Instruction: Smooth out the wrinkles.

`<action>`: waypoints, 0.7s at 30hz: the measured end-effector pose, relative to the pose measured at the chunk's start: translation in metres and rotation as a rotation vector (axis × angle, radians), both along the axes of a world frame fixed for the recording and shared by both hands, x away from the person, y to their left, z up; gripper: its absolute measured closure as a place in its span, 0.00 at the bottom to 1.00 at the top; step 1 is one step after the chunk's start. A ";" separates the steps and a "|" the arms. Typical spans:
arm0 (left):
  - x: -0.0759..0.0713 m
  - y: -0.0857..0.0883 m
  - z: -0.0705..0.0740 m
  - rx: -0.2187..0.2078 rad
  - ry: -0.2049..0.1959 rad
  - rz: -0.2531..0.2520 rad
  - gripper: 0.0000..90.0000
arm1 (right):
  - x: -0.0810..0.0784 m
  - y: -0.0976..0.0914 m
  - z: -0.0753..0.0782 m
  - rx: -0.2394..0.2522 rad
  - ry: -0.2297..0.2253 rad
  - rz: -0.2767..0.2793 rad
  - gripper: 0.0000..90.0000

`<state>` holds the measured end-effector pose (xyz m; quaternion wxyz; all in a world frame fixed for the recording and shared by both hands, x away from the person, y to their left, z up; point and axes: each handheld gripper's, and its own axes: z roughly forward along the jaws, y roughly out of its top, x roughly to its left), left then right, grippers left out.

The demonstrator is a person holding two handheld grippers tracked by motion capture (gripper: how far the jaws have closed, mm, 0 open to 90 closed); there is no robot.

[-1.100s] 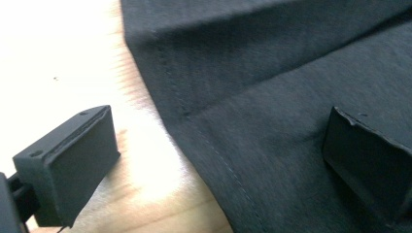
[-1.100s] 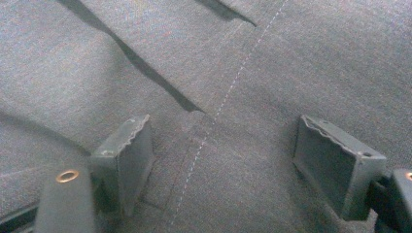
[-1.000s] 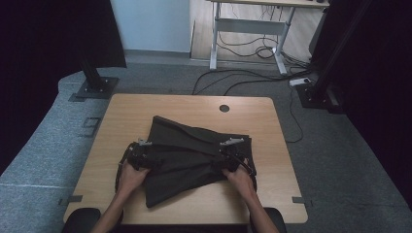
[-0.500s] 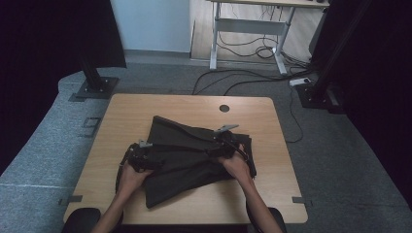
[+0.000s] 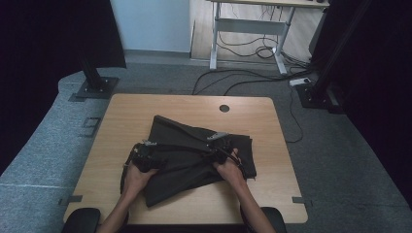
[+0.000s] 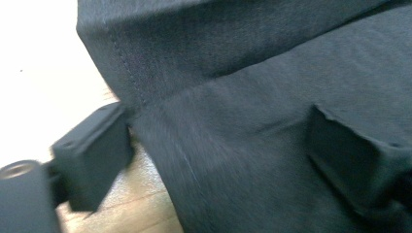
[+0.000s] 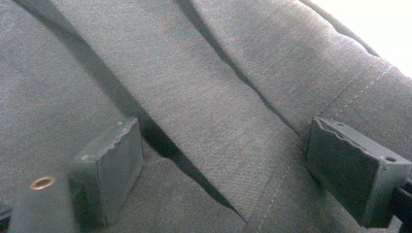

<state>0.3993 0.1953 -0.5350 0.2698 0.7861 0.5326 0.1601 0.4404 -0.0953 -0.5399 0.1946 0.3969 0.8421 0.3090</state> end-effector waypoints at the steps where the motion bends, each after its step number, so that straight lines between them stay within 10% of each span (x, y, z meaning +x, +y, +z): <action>1: 0.001 -0.002 0.001 -0.001 0.004 0.001 0.24 | -0.001 0.001 0.000 -0.001 -0.004 -0.010 0.14; 7: 0.011 -0.004 0.006 0.003 0.038 -0.025 0.38 | -0.005 0.003 -0.001 0.002 -0.008 -0.046 0.13; 14: 0.012 -0.005 0.006 -0.091 0.041 -0.084 0.82 | -0.007 0.004 -0.002 0.010 -0.010 -0.064 0.13; 21: 0.014 0.006 0.003 -0.173 0.050 -0.107 0.87 | -0.007 0.003 -0.003 0.021 -0.015 -0.065 0.13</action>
